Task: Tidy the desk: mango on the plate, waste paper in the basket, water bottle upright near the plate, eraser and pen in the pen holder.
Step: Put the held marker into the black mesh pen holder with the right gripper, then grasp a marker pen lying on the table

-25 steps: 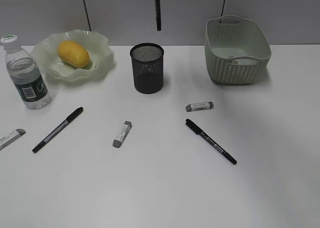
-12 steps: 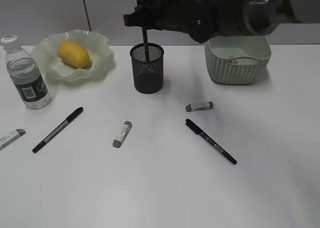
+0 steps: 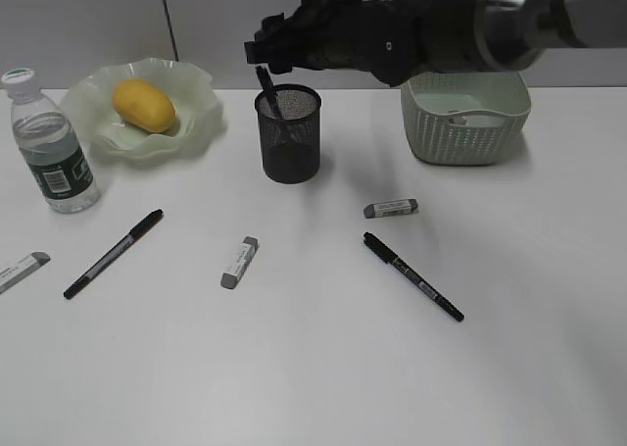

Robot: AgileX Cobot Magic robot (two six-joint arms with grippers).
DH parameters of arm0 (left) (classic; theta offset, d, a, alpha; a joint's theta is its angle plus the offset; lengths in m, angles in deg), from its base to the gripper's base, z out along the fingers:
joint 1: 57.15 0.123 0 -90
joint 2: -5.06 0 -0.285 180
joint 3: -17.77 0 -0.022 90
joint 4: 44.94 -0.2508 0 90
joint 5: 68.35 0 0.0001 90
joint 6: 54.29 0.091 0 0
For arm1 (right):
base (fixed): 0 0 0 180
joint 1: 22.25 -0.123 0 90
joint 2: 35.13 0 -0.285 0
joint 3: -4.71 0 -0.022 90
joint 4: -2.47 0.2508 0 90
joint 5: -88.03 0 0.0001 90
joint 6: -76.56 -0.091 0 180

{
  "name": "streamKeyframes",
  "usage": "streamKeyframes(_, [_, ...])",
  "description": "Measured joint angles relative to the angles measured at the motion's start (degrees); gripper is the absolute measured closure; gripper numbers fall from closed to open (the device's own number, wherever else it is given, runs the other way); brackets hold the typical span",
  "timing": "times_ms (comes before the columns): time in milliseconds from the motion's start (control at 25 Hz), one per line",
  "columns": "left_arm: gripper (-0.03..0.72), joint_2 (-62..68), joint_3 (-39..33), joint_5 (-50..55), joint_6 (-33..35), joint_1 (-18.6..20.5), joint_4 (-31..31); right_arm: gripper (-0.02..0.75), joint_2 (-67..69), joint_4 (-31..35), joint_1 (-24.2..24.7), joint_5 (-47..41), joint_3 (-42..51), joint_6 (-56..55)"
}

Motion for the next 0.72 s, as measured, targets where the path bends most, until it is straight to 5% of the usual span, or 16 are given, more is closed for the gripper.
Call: streamKeyframes(720, [0.189, 0.0, 0.0, 0.0, 0.0, 0.0, 0.0, 0.258, -14.8, 0.0, 0.0, -59.5, 0.0, 2.9])
